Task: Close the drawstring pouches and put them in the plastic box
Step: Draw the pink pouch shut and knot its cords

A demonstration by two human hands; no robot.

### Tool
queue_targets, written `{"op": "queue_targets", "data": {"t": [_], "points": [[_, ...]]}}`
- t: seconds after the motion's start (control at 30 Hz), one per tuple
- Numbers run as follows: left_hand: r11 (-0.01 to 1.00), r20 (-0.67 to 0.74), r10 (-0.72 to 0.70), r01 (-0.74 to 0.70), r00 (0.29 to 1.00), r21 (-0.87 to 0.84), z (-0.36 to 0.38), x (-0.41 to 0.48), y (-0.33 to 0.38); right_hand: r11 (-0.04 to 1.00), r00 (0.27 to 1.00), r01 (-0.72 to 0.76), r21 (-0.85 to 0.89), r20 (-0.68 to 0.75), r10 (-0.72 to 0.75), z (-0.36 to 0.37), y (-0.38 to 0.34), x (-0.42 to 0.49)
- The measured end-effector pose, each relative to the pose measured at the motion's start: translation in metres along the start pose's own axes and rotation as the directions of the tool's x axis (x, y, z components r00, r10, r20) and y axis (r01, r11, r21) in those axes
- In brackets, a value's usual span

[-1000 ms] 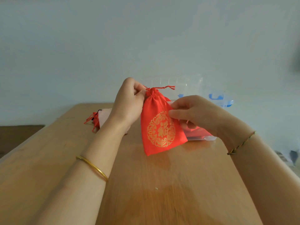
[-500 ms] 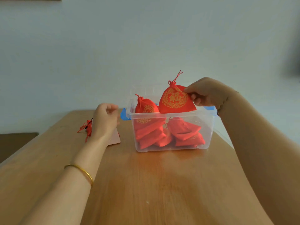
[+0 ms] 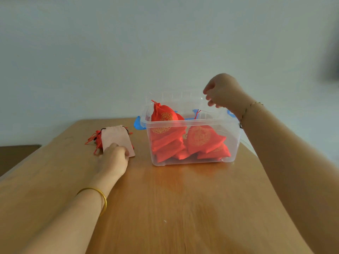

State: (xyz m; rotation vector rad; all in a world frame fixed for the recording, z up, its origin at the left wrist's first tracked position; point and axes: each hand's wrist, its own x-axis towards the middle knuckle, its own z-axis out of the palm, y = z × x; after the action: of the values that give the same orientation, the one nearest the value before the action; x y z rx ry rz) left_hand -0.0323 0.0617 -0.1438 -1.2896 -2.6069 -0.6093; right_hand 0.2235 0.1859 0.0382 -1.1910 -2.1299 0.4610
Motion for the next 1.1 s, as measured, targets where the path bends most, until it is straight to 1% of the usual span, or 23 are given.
{"op": "queue_targets", "data": {"t": [0.07,0.13,0.17,0.2,0.27,0.33,0.37,0.4,0.47,0.5,0.53,0.57,0.6,0.63,0.67,0.7,0.73,0.77,0.8,0.83,0.9,1.0,1.1], "points": [[0.998,-0.004,0.033,-0.033,0.999,-0.047,-0.003,-0.002,0.0,0.975,0.997,0.062,0.214,0.029,-0.069,0.006,-0.011,-0.022],[0.994,-0.008,0.064,-0.064,0.998,-0.087,-0.008,-0.007,0.001,0.893,0.989,0.068,0.444,0.085,-0.118,0.013,-0.021,-0.047],[0.99,-0.006,0.084,-0.084,0.996,-0.11,-0.01,-0.01,0.002,0.859,0.982,0.057,0.508,0.129,-0.141,0.018,-0.025,-0.06],[0.985,0.01,0.106,-0.103,0.994,-0.14,-0.013,-0.016,0.004,0.845,0.969,0.048,0.533,0.182,-0.17,0.023,-0.029,-0.073],[0.967,0.069,0.154,-0.136,0.986,-0.216,-0.022,-0.026,0.011,0.857,0.933,0.037,0.514,0.289,-0.214,0.037,-0.032,-0.094],[0.942,0.205,0.228,-0.162,0.952,-0.294,-0.038,-0.041,0.021,0.883,0.898,0.044,0.466,0.369,-0.24,0.059,-0.029,-0.109],[0.93,0.313,0.282,-0.178,0.907,-0.322,-0.048,-0.05,0.027,0.904,0.886,0.074,0.421,0.389,-0.253,0.071,-0.025,-0.114],[0.919,0.431,0.328,-0.179,0.84,-0.35,-0.058,-0.059,0.033,0.925,0.878,0.118,0.36,0.397,-0.267,0.083,-0.021,-0.117],[0.884,0.617,0.4,-0.108,0.677,-0.455,-0.075,-0.08,0.043,0.948,0.862,0.194,0.253,0.418,-0.288,0.103,-0.011,-0.124],[0.853,0.662,0.43,-0.035,0.614,-0.521,-0.079,-0.087,0.044,0.95,0.85,0.213,0.228,0.436,-0.295,0.111,-0.007,-0.128],[0.816,0.663,0.448,0.029,0.6,-0.578,-0.081,-0.09,0.044,0.951,0.84,0.226,0.21,0.453,-0.299,0.115,-0.003,-0.13],[0.785,0.633,0.438,0.072,0.638,-0.615,-0.08,-0.092,0.041,0.953,0.832,0.235,0.193,0.467,-0.3,0.119,0.001,-0.135],[0.769,0.56,0.396,0.07,0.727,-0.635,-0.077,-0.09,0.038,0.954,0.828,0.241,0.179,0.474,-0.299,0.122,0.004,-0.138],[0.781,0.443,0.328,0.024,0.834,-0.624,-0.071,-0.083,0.033,0.955,0.828,0.242,0.17,0.477,-0.295,0.123,0.008,-0.14],[0.821,0.316,0.255,-0.032,0.914,-0.571,-0.064,-0.075,0.028,0.956,0.829,0.244,0.166,0.476,-0.294,0.124,0.011,-0.141],[0.886,0.216,0.189,-0.071,0.958,-0.458,-0.055,-0.066,0.022,0.955,0.828,0.251,0.161,0.475,-0.298,0.124,0.014,-0.142],[0.951,0.181,0.135,-0.076,0.974,-0.299,-0.047,-0.061,0.018,0.953,0.823,0.259,0.158,0.48,-0.304,0.124,0.017,-0.142],[0.985,0.187,0.099,-0.07,0.977,-0.158,-0.042,-0.058,0.016,0.95,0.814,0.268,0.158,0.491,-0.311,0.123,0.019,-0.142],[0.995,0.2,0.081,-0.066,0.976,-0.078,-0.037,-0.057,0.014,0.947,0.803,0.278,0.164,0.501,-0.323,0.122,0.02,-0.143],[0.996,0.217,0.084,-0.073,0.973,-0.057,-0.034,-0.058,0.013,0.943,0.796,0.283,0.175,0.505,-0.332,0.122,0.022,-0.142],[0.985,0.223,0.126,-0.095,0.967,-0.142,-0.034,-0.063,0.018,0.942,0.807,0.257,0.218,0.487,-0.333,0.119,0.025,-0.142],[0.942,0.246,0.231,-0.153,0.941,-0.299,-0.038,-0.071,0.029,0.955,0.881,0.202,0.219,0.385,-0.275,0.111,0.034,-0.137],[0.871,0.185,0.366,-0.266,0.912,-0.413,-0.043,-0.077,0.043,0.96,0.942,0.141,0.241,0.265,-0.205,0.104,0.044,-0.128]]}}
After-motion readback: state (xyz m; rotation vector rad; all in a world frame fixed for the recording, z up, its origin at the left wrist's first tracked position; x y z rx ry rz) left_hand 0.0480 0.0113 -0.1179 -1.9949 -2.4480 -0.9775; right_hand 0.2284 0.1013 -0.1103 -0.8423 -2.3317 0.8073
